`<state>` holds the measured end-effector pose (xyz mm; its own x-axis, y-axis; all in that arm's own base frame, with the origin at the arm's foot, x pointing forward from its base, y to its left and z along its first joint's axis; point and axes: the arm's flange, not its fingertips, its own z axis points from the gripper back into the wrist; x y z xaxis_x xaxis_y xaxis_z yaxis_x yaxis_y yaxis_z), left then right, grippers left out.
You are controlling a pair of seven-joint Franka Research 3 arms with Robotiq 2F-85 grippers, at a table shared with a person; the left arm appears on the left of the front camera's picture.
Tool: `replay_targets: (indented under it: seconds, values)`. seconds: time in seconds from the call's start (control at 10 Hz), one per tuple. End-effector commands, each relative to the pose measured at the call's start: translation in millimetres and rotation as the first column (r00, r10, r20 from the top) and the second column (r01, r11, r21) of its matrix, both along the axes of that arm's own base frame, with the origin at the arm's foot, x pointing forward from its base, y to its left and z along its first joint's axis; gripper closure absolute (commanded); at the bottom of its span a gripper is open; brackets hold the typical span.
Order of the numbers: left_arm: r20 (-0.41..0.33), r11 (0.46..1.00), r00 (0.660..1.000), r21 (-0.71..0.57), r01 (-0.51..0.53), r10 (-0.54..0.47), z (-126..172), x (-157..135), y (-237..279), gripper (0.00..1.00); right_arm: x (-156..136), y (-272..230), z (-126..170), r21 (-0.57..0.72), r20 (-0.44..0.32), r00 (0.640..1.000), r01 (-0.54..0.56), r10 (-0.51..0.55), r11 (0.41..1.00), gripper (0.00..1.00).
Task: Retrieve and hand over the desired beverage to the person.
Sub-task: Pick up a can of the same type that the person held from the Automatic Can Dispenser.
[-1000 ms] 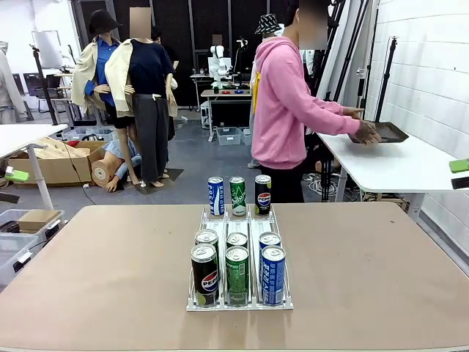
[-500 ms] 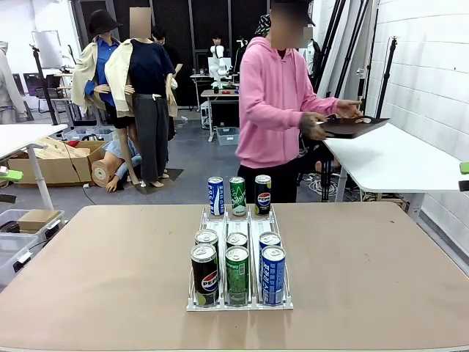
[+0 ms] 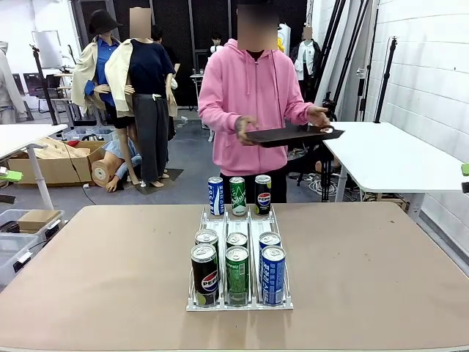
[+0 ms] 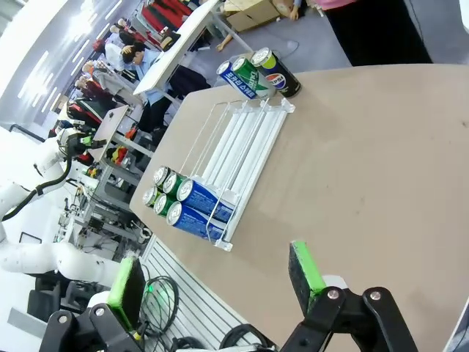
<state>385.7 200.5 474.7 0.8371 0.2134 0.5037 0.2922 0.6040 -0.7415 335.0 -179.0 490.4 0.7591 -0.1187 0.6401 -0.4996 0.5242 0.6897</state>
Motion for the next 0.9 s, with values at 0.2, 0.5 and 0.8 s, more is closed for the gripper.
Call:
replay_targets:
  seconds: [0.2, 0.5, 0.8]
  values:
    - [0.004, 1.000, 1.000, -0.006, 0.000, 0.001, -0.1, -1.8, 0.2, 0.00, 0.1, 0.0, 0.2, 0.011, 0.003, 1.000, -0.010, 0.010, 1.000, 0.00]
    - [0.004, 1.000, 1.000, -0.006, 0.000, 0.001, -0.1, -1.8, 0.2, 0.00, 0.1, 0.0, 0.2, 0.011, 0.003, 1.000, -0.010, 0.010, 1.000, 0.00]
    - [0.004, 1.000, 1.000, -0.006, 0.000, 0.001, -0.1, -1.8, 0.2, 0.00, 0.1, 0.0, 0.2, 0.011, 0.003, 1.000, -0.010, 0.010, 1.000, 0.00]
